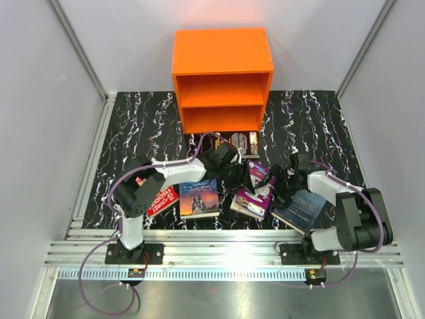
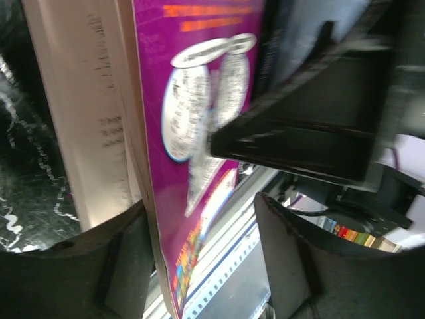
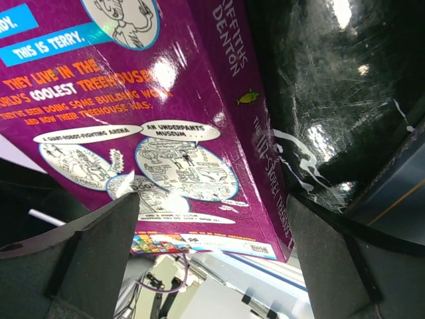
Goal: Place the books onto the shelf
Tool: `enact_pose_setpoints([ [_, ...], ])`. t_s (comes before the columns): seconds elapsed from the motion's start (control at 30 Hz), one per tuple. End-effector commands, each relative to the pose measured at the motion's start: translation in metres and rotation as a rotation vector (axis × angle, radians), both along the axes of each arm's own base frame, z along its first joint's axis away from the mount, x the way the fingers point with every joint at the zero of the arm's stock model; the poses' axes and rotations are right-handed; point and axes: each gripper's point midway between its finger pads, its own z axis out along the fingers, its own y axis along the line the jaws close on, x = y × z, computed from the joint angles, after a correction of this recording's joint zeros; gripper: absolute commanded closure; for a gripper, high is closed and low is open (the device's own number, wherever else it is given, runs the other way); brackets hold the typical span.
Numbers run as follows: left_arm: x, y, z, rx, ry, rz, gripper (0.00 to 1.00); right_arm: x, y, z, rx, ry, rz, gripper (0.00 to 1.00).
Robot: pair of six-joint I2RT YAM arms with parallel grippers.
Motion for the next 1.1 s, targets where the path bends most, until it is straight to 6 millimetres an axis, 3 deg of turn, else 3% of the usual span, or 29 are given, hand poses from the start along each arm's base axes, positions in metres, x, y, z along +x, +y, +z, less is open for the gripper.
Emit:
enact_pose_setpoints([
  [0.0, -0.021, -0.005, -0.01, -0.003, 0.065, -0.058, 0.45, 0.0, -0.003, -0.007, -0.032, -0.003, 0.028, 0.0],
  [0.1, -0.022, -0.002, -0.014, 0.019, 0.063, -0.064, 0.64, 0.0, -0.003, -0.005, -0.033, -0.005, 0.035, 0.0],
  [0.13, -0.022, -0.001, -0.016, 0.024, 0.063, -0.066, 0.78, 0.001, -0.002, -0.004, -0.033, -0.008, 0.039, 0.0],
  [0.23, -0.022, 0.004, -0.015, 0.052, 0.056, -0.068, 1.0, 0.002, -0.002, 0.004, -0.032, -0.021, 0.044, 0.0],
  [0.43, -0.019, 0.001, 0.016, -0.004, 0.011, -0.084, 1.0, 0.012, 0.002, 0.04, 0.007, -0.169, 0.049, 0.0],
  [0.63, -0.017, -0.017, 0.085, -0.278, 0.015, -0.093, 1.0, 0.016, 0.014, 0.072, 0.128, -0.316, 0.007, 0.0],
  [0.8, -0.002, -0.022, 0.132, -0.394, -0.017, -0.071, 1.0, 0.012, 0.013, 0.078, 0.13, -0.349, 0.003, 0.0],
  [0.87, 0.0, -0.024, 0.145, -0.418, -0.028, -0.078, 1.0, 0.012, 0.01, 0.079, 0.114, -0.362, 0.002, 0.0],
  [1.07, -0.001, -0.023, 0.152, -0.45, -0.039, -0.08, 1.0, 0.012, -0.003, 0.082, 0.017, -0.406, -0.005, 0.0],
])
